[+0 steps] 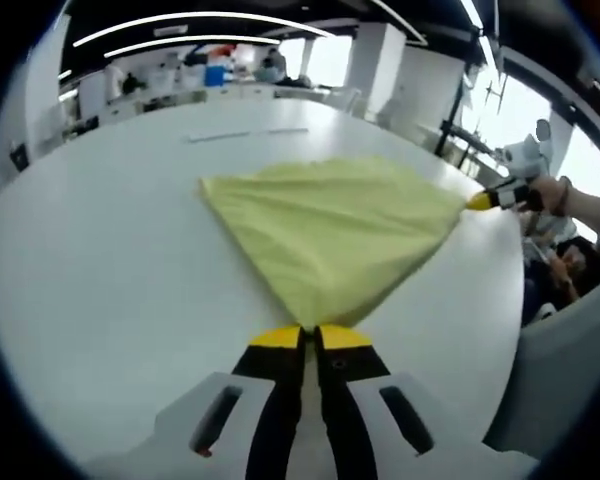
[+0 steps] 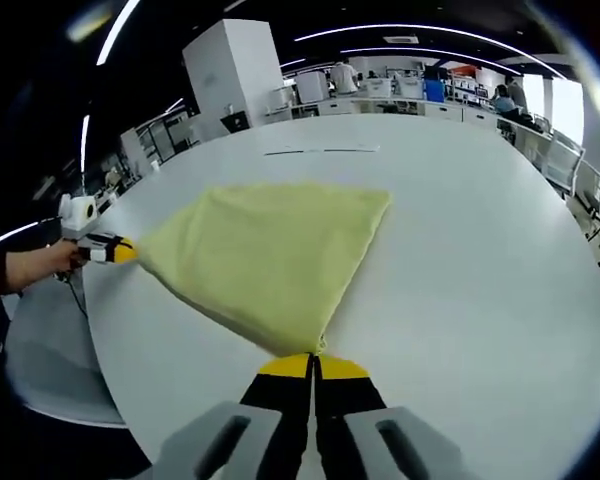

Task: Fold the garment on the visible template until the final outline fits inside the template.

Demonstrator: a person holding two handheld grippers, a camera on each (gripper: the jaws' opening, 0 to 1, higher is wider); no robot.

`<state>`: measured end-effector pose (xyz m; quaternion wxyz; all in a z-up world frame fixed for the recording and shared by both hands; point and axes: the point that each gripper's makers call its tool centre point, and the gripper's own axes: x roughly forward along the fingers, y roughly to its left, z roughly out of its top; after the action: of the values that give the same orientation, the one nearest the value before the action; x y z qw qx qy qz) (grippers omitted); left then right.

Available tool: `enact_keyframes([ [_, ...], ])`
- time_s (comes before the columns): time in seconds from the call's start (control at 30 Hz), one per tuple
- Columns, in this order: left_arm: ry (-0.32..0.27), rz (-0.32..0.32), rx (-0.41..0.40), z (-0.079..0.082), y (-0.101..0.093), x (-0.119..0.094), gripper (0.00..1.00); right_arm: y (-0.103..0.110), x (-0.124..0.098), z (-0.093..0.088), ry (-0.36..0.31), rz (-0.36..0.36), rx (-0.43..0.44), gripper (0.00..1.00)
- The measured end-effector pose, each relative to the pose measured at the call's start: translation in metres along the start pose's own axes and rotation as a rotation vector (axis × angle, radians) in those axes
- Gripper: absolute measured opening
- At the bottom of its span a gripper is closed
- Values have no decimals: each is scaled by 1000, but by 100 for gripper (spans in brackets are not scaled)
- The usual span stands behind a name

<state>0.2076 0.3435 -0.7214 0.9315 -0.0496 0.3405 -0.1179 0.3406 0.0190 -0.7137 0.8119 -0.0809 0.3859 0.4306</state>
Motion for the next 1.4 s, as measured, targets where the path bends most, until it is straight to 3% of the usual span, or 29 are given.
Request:
enact_keyframes([
  [0.13, -3, 18, -7, -1, 4, -1, 13, -1, 3, 2, -17, -24, 36, 0],
  [0.33, -59, 58, -57, 12, 10, -7, 39, 2, 0, 14, -48, -48, 71, 35],
  [0.47, -80, 70, -59, 22, 8, -16, 57, 9, -8, 33, -96, -50, 68, 55],
  [0.67, -134, 38, -48, 43, -8, -33, 72, 31, -21, 56, -134, -14, 30, 72],
  [0.83, -175, 14, -46, 56, -24, -48, 85, 46, -32, 69, -163, 3, -3, 80],
  [1.23, -201, 16, -29, 70, -36, -72, 99, 73, -57, 80, -204, 24, -44, 97],
  [1.4, -213, 9, -41, 72, -42, -80, 99, 80, -68, 81, -215, 33, -44, 99],
])
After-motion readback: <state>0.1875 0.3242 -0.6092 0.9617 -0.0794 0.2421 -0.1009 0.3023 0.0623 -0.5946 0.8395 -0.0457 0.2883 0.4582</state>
